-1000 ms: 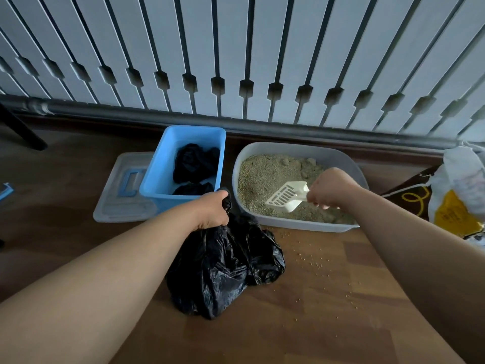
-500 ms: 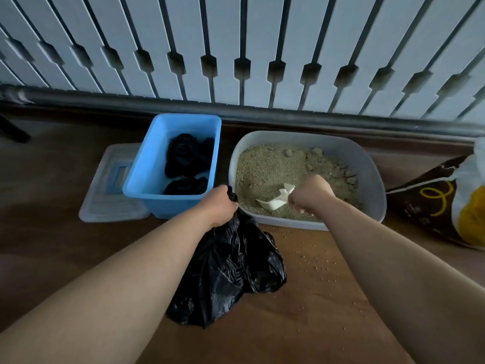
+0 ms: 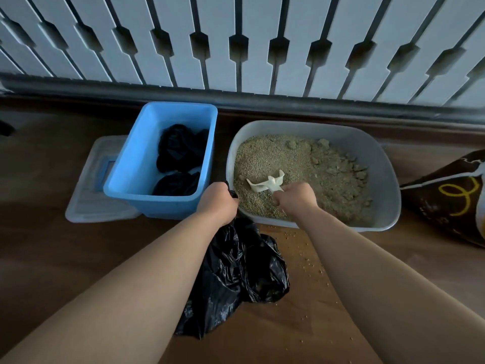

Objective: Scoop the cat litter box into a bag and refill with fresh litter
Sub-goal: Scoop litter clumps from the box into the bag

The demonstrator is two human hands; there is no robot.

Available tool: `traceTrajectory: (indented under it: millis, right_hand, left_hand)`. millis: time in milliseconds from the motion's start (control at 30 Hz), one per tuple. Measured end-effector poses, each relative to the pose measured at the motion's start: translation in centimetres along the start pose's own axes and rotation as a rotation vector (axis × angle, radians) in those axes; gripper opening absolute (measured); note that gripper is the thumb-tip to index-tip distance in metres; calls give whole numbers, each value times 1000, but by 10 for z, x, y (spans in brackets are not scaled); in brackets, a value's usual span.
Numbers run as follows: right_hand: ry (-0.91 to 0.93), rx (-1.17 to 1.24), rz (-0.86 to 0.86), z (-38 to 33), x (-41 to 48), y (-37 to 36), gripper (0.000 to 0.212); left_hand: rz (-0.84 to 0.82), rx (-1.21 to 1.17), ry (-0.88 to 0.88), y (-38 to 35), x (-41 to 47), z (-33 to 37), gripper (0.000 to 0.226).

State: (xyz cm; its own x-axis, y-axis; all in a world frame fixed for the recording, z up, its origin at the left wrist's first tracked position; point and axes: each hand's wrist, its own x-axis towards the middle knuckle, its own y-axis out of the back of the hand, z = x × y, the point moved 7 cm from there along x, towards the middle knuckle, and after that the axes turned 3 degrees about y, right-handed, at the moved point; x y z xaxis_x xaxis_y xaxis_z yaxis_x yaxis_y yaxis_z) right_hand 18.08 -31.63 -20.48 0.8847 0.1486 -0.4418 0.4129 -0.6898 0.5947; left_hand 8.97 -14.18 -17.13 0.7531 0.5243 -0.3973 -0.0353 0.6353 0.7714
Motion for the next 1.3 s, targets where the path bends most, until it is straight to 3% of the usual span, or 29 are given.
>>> traceTrajectory:
  millis: [133,400,533,733,900,1067,1133,1300]
  right_hand:
    - [39,68,-5,-2,3,-2,24]
    - [37,234,30,6,-3,11,12]
    - [126,-93,58,-3,-2,34,18]
    - [135,-519,-53,-32,-3,60,23]
    - [116,-351,-114,-22,-2,44,11]
    - [99,-142,-106,-3,-4,11,25]
    - [78,-20,-77,4,-4,5,24]
    - [18,229,-36,9,-11,5,15]
  left_hand:
    - [2,32,-10,0,3,0,23]
    - [-4,72,-8,0,0,6,25]
    - [-20,75,-4,0,-2,6,37]
    - [-65,94,-20,1,-4,5,33]
    - [-80,122,-34,1,-3,8,33]
    - [-50,123,-3,2,-1,7,31]
    - [-54,116,2,1,1,6,21]
    - [-71,118,14,2,-1,7,21]
